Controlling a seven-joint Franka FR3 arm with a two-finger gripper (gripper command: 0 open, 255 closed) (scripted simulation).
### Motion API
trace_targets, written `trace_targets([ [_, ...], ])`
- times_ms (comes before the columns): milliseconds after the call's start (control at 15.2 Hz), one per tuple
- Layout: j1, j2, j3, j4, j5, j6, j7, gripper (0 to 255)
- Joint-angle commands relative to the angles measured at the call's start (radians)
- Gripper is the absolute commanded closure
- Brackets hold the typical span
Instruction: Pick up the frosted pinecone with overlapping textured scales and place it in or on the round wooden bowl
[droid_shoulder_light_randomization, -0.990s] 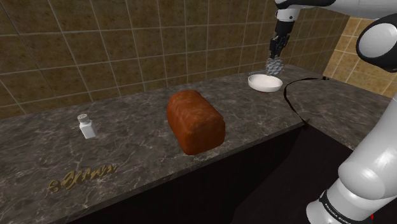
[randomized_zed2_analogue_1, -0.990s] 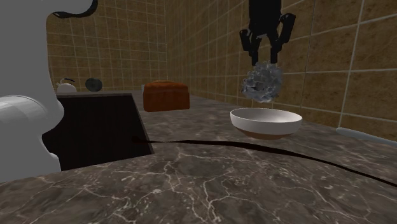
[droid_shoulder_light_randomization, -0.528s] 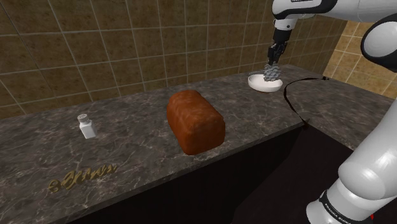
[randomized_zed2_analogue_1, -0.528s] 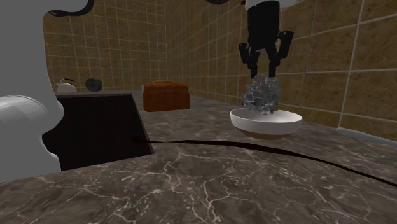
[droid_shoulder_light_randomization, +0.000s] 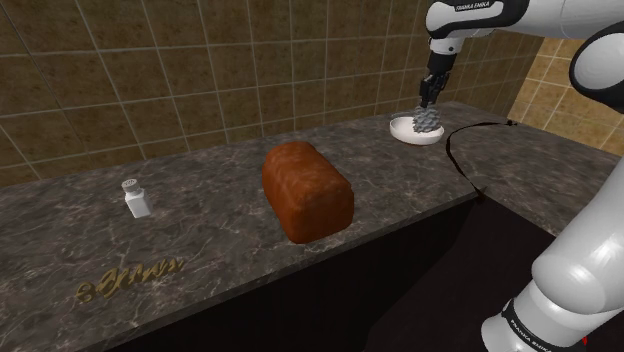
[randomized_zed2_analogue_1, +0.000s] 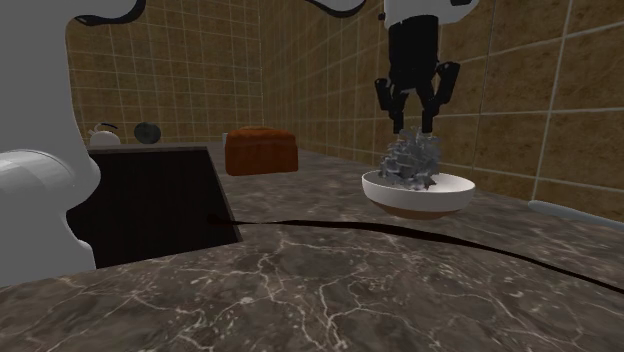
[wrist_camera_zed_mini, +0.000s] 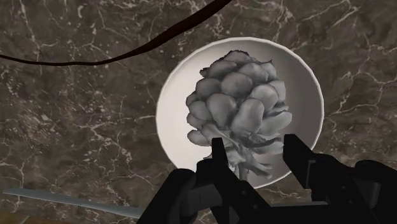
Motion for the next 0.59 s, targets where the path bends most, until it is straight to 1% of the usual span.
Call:
trace_targets([
  [0, 0.0, 0.0, 0.0, 0.0, 0.0, 0.001, 0.0, 255],
  [66, 0.0, 0.0, 0.0, 0.0, 0.0, 0.001, 0.0, 255],
  [132, 0.0, 0.0, 0.0, 0.0, 0.0, 0.001, 0.0, 0],
  [462, 0.0, 0.0, 0.0, 0.0, 0.0, 0.001, 0.0, 0],
  [528, 0.0, 0.002, 0.0, 0.036, 0.0, -0.034, 0.0, 0],
])
